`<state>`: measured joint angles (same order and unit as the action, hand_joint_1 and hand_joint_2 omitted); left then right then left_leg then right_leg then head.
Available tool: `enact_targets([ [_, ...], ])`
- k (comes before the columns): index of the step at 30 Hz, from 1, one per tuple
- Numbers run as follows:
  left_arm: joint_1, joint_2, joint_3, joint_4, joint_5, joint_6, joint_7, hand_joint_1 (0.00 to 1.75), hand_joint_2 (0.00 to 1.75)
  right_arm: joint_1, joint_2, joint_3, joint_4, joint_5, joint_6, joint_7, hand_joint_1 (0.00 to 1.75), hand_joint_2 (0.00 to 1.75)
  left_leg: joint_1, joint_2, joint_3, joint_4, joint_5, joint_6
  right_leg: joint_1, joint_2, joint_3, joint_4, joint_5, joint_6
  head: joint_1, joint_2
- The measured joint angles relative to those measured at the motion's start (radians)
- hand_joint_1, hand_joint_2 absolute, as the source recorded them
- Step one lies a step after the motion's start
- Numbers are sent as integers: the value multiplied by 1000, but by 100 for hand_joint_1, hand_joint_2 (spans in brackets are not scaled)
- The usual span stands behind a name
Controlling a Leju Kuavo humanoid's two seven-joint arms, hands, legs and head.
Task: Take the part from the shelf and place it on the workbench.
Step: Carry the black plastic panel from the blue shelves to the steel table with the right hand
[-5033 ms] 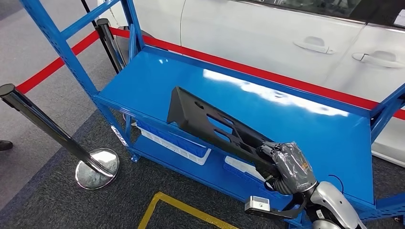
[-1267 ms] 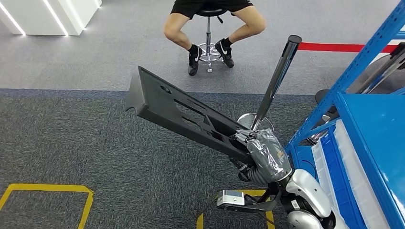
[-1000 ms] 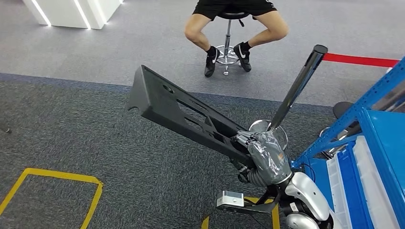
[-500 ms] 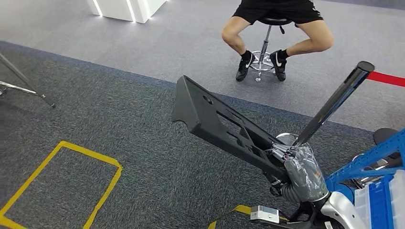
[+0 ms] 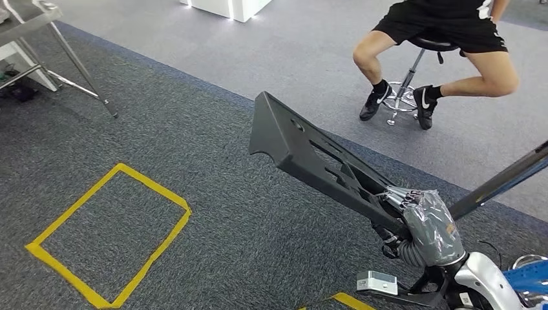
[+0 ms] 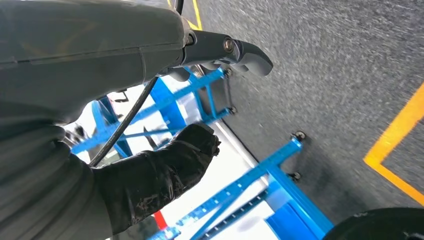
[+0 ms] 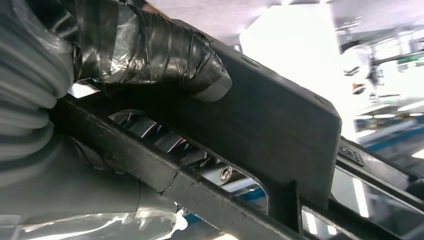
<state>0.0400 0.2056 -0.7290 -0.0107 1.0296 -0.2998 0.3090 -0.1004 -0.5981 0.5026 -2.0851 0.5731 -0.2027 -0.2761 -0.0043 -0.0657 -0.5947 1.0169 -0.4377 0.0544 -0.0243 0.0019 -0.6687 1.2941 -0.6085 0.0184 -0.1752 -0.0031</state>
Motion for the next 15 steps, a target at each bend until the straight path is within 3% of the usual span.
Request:
enact_targets([
  [1,0,0,0,0,0,0,0,0,175,0,-1,-2,0,0,0,0,175,175,2,-16,0,6,-4,-3,-3,9,22,-59,43,2,0,0],
  [3,-2,1,0,0,0,-1,0,0,175,0,-3,-6,-1,0,0,0,175,175,4,-44,-6,23,-12,-13,-11,59,70,-178,96,5,0,0],
  [5,-2,2,0,0,0,-3,2,0,175,0,-4,-8,-2,-1,0,0,175,175,6,-70,-22,32,-12,-25,-12,89,84,-221,100,3,-1,0],
  [7,2,1,0,-1,2,-7,7,0,175,-2,-5,-11,-2,-4,2,0,175,175,9,-93,-31,30,-6,-37,-10,66,88,-228,103,-7,-1,0],
  [8,4,0,0,-1,3,-10,10,0,175,-5,-5,-12,-2,-6,4,0,175,175,9,-83,-35,35,-9,-42,-10,53,94,-233,105,-13,-1,0],
  [9,4,0,0,-1,3,-11,13,0,175,-8,-6,-14,-2,-11,8,0,175,175,8,-56,-45,56,-21,-47,-10,37,101,-240,107,-20,-1,0],
  [11,-1,-1,0,-2,3,-12,17,0,175,-12,-8,-19,-2,-20,16,0,175,175,7,20,-92,153,-71,-54,-5,6,110,-249,108,-31,-2,0],
  [12,-3,-1,-1,-2,3,-13,18,0,175,-14,-10,-21,-2,-24,19,0,175,175,10,44,-126,219,-99,-57,0,-11,111,-250,106,-35,-3,0],
  [14,-5,-2,-1,-4,3,-16,19,0,175,-16,-12,-23,-2,-29,23,0,175,175,13,58,-171,299,-119,-59,6,-43,113,-249,103,-39,-3,0],
  [15,-5,-3,-1,-4,2,-18,20,0,175,-18,-12,-23,-2,-31,24,-1,175,175,14,60,-166,287,-102,-58,8,-58,115,-249,100,-39,-3,0],
])
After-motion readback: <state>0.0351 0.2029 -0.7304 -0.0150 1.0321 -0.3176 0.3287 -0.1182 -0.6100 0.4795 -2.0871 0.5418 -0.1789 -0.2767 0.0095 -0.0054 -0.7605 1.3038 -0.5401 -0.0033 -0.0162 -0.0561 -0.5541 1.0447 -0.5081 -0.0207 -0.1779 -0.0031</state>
